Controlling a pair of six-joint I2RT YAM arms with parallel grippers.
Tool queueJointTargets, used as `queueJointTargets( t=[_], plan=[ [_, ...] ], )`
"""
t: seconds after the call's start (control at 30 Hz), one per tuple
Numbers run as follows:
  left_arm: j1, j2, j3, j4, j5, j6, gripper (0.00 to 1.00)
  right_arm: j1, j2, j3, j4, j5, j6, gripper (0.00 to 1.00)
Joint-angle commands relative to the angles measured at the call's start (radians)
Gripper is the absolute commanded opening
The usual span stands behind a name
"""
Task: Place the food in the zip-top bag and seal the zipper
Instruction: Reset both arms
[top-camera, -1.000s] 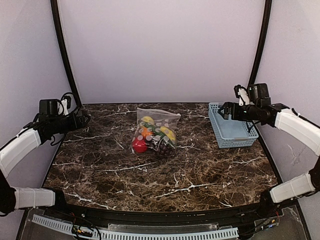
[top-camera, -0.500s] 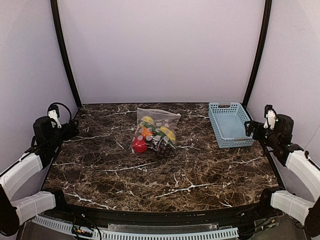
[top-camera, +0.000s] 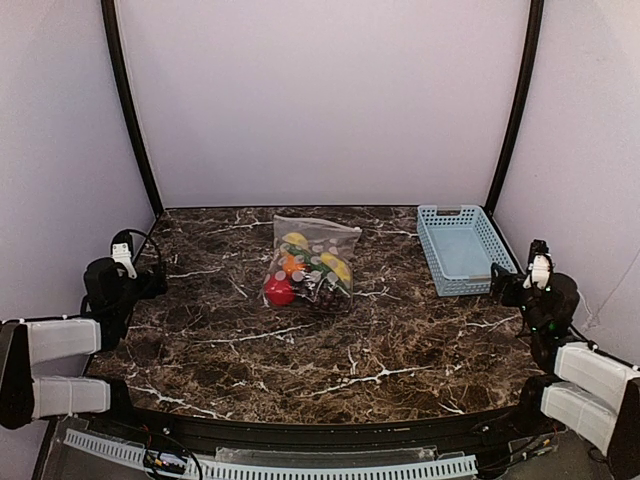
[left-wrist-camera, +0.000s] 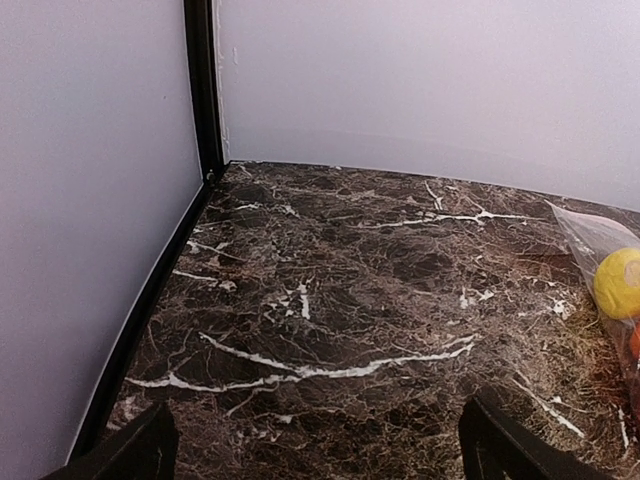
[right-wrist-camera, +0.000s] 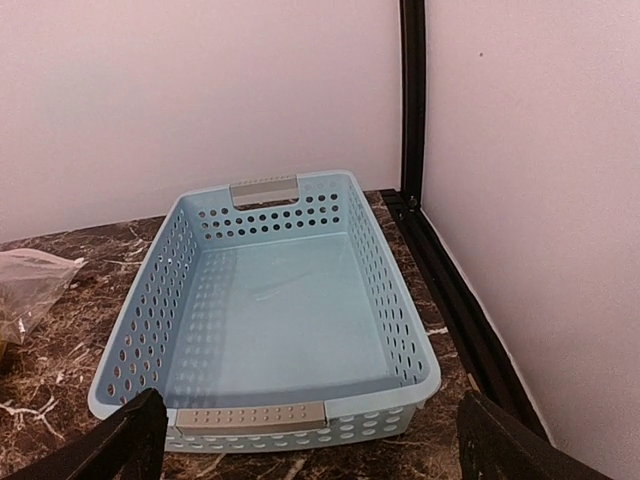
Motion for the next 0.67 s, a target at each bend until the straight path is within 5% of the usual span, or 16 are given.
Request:
queueJointTargets(
  t=[0.0, 0.63],
  plan=[
    [0.003, 0.05, -0.032, 0.133, -0.029, 0.014, 0.99, -0.005, -0.01, -0.032, 0.183, 0.04, -0.044, 0.99],
    [0.002, 0.09, -0.021, 0.125, -0.028, 0.004, 0.99, -0.004, -0.059, -0.049, 0.145, 0.062, -0.034, 0.99]
  ],
)
